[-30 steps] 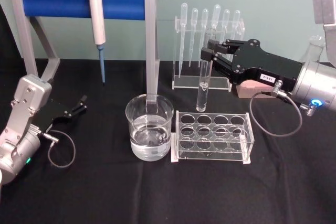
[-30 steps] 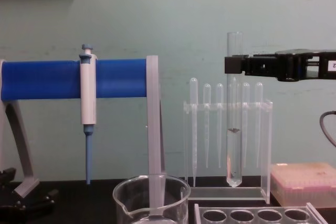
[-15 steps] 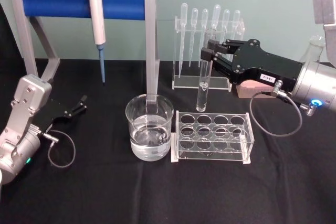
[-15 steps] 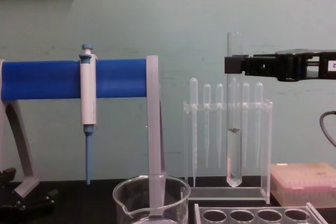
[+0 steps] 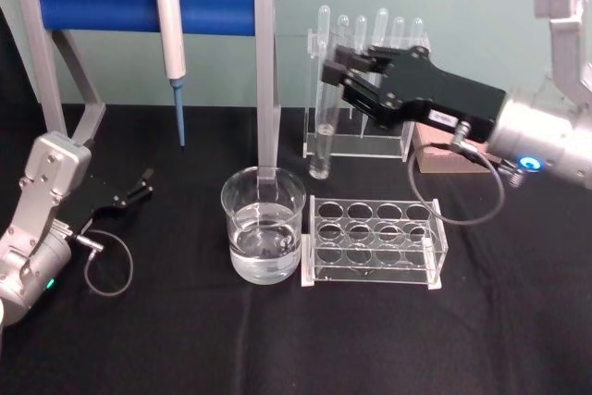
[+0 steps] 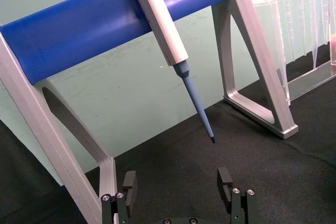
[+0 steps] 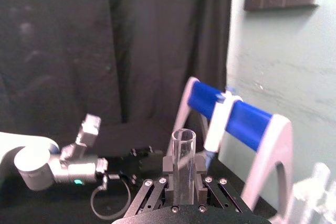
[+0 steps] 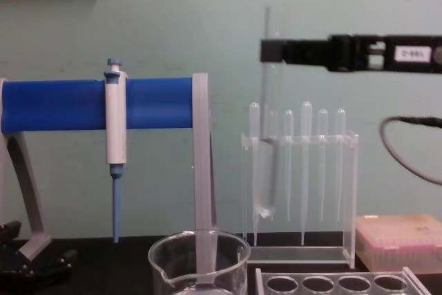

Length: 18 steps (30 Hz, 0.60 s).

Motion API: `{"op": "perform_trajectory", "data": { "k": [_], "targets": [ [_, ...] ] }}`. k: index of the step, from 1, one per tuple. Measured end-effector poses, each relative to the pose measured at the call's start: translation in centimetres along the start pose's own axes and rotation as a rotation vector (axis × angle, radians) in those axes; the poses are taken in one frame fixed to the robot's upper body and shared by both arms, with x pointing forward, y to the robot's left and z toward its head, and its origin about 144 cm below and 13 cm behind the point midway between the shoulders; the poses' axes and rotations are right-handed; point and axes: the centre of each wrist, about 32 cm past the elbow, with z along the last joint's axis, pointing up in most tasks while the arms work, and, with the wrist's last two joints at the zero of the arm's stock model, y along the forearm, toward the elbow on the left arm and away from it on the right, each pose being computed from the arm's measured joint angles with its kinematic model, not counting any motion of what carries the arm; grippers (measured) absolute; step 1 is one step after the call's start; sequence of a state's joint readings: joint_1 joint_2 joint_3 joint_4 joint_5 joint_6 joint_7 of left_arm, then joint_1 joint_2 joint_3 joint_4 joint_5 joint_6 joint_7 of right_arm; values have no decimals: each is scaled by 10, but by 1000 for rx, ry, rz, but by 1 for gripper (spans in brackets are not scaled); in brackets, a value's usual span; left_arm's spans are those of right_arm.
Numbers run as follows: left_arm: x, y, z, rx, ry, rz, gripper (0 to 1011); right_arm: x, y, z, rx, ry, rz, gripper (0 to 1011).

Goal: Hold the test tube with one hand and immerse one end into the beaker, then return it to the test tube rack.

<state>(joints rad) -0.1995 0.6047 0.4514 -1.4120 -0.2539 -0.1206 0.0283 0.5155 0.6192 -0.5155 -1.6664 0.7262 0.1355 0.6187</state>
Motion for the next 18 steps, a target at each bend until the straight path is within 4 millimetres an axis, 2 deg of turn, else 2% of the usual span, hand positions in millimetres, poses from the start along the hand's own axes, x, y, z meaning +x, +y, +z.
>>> {"op": "perform_trajectory", "data": {
  "k": [8,18],
  "targets": [
    [0,0,0,0,0,0,1000,-12,28,6,38,5,72,228],
    [0,0,0,0,0,0,1000,-19,41,-13,8,20,98,228]
  ]
}}
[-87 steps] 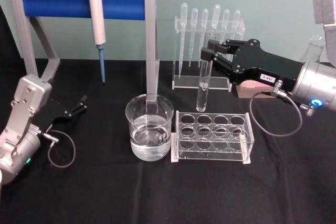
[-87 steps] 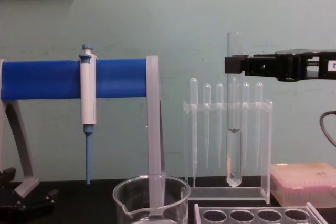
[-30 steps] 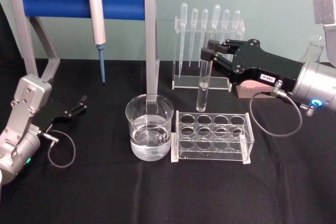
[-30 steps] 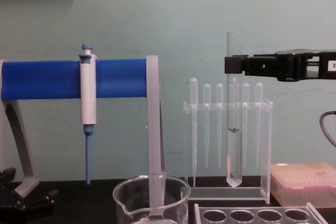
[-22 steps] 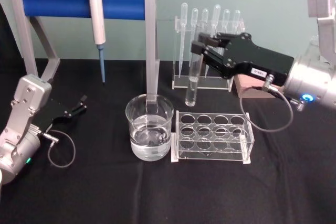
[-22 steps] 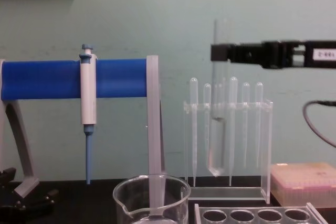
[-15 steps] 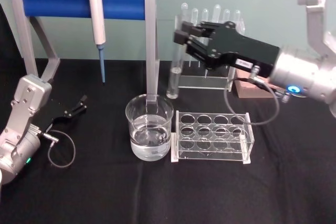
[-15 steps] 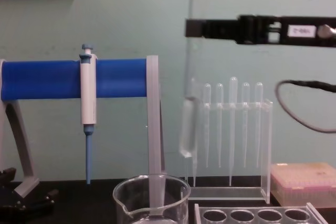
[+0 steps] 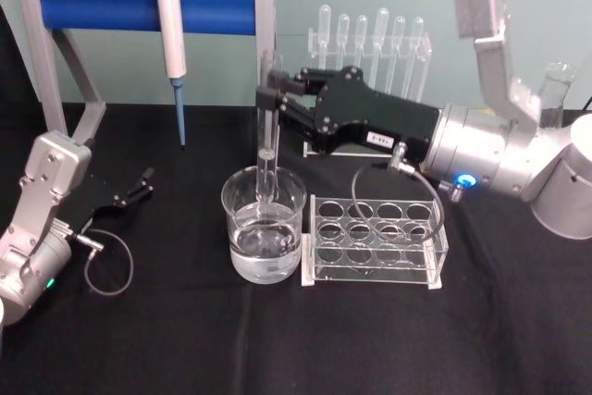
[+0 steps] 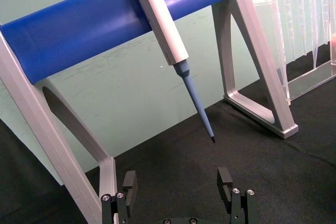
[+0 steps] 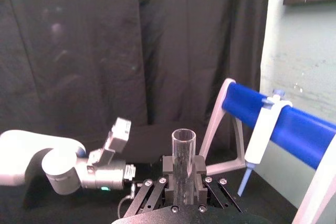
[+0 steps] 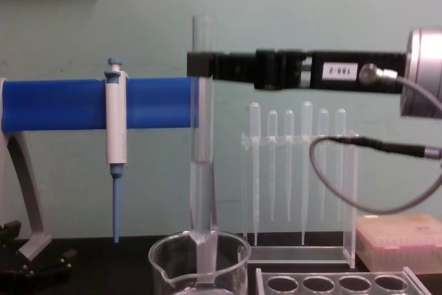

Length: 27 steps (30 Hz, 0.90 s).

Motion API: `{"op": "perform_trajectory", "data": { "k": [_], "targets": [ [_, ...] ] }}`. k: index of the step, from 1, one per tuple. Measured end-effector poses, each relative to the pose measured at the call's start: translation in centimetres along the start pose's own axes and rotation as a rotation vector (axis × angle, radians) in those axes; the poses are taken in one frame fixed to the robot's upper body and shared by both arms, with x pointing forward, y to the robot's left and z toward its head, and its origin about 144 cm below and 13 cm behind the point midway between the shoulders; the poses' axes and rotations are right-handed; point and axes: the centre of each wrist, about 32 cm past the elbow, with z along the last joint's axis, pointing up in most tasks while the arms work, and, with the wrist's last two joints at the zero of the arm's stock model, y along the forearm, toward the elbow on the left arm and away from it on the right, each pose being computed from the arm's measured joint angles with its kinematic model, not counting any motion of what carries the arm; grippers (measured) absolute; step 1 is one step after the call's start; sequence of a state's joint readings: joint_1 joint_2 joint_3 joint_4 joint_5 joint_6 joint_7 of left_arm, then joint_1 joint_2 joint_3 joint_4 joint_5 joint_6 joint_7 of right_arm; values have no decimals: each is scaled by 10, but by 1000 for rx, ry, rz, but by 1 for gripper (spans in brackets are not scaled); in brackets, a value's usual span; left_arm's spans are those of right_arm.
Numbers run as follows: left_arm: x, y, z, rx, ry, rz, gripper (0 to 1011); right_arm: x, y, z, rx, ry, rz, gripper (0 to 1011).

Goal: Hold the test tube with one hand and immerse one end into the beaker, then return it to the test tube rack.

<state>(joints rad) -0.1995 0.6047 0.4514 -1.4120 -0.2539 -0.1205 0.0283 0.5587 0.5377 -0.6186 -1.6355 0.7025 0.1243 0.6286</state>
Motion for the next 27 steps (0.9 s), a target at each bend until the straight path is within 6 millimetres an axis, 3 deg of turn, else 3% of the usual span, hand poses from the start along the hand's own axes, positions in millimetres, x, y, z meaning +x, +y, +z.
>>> {"op": "perform_trajectory", "data": {
  "k": [13,27],
  "targets": [
    [0,0,0,0,0,0,1000,1,7,-55,-50,26,-31,228],
    [0,0,0,0,0,0,1000,-5,16,-84,-46,-44,-65,228]
  ]
}}
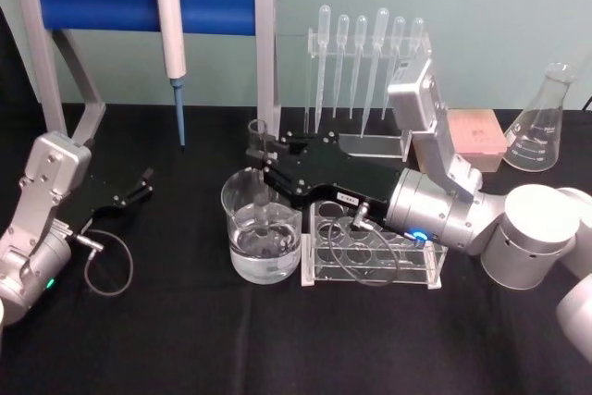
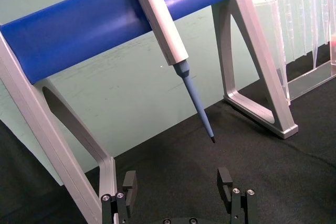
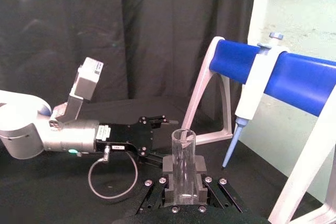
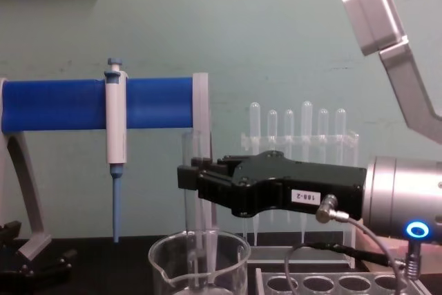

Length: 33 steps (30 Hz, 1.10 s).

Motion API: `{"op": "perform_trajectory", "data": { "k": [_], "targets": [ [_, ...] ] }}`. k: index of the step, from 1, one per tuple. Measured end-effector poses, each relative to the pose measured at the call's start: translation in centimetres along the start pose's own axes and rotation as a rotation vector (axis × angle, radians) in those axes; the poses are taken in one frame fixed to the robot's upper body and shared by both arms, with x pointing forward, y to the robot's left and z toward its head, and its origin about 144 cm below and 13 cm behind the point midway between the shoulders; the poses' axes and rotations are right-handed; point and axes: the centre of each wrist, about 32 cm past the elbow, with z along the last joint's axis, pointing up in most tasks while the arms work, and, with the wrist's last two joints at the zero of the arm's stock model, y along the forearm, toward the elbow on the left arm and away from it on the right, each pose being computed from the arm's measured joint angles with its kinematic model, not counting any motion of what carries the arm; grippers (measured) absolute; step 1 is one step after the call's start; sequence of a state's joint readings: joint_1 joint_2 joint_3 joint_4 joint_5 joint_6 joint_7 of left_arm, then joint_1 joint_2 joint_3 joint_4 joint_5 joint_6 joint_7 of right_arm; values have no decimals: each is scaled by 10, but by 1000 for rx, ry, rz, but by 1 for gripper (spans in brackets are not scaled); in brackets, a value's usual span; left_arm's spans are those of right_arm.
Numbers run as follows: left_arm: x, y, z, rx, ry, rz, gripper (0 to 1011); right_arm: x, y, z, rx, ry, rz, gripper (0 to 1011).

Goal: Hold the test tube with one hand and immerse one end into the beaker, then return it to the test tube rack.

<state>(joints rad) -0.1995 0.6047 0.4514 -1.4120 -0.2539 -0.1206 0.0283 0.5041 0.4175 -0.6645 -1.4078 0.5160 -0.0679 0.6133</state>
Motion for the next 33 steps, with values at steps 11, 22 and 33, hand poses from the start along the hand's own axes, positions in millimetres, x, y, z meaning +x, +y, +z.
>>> {"op": "perform_trajectory", "data": {
  "k": [11,22,33],
  "targets": [
    [0,0,0,0,0,0,1000,-3,1,-9,-10,-3,-32,228],
    [0,0,0,0,0,0,1000,-2,-4,-15,-29,20,-44,228],
    [0,0,0,0,0,0,1000,-2,-3,-14,-28,19,-43,228]
  ]
}}
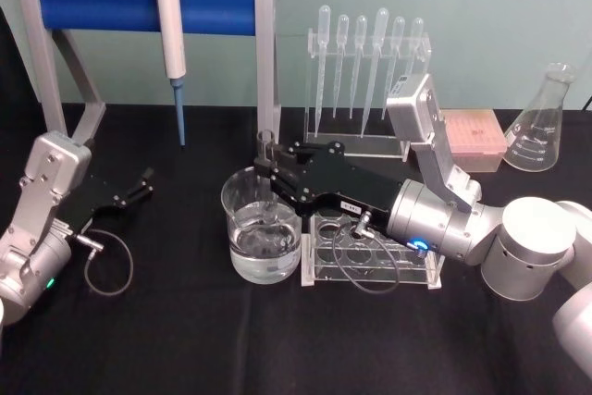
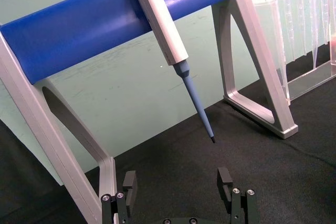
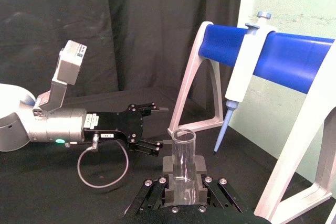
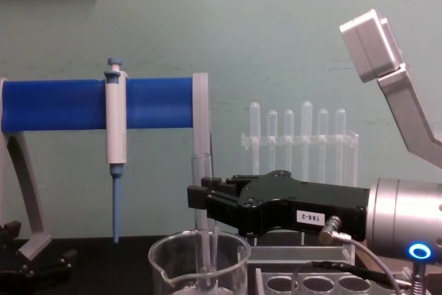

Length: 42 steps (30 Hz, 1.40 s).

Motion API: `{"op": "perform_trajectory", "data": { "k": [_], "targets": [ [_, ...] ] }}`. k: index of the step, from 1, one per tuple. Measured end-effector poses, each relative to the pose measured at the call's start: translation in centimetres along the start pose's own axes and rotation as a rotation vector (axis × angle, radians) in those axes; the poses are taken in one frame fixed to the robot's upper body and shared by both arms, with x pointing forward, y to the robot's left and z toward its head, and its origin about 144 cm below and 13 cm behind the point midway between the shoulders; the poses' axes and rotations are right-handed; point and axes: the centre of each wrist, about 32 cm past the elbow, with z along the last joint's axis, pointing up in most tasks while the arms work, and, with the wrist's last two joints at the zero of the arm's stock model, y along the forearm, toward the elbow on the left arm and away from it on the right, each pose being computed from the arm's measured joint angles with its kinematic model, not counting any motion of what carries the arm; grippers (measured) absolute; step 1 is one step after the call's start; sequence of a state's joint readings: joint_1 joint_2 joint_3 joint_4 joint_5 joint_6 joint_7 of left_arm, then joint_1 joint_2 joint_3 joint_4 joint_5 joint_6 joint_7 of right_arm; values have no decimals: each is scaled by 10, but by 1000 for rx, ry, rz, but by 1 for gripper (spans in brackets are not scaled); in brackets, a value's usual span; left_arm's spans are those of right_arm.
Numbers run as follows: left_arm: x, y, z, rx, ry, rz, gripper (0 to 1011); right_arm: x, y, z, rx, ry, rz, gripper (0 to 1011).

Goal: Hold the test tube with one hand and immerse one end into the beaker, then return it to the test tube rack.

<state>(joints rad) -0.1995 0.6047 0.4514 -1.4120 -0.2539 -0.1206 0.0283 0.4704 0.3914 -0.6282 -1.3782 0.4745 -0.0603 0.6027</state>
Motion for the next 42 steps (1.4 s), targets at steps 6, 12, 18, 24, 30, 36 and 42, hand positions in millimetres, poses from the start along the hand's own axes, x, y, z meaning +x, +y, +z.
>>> {"op": "perform_trajectory", "data": {
  "k": [6,12,18,24,30,36,42],
  "targets": [
    [0,0,0,0,0,0,1000,0,0,0,1,-1,1,228],
    [0,0,0,0,0,0,1000,0,0,0,2,-1,1,228],
    [0,0,0,0,0,0,1000,0,0,1,3,-2,1,228],
    [0,0,0,0,0,0,1000,0,0,1,3,-2,1,228],
    [0,0,0,0,0,0,1000,0,0,1,3,-2,0,228],
    [0,0,0,0,0,0,1000,0,0,1,3,-2,0,228],
    [0,0,0,0,0,0,1000,0,0,1,3,-2,0,228]
  ]
}}
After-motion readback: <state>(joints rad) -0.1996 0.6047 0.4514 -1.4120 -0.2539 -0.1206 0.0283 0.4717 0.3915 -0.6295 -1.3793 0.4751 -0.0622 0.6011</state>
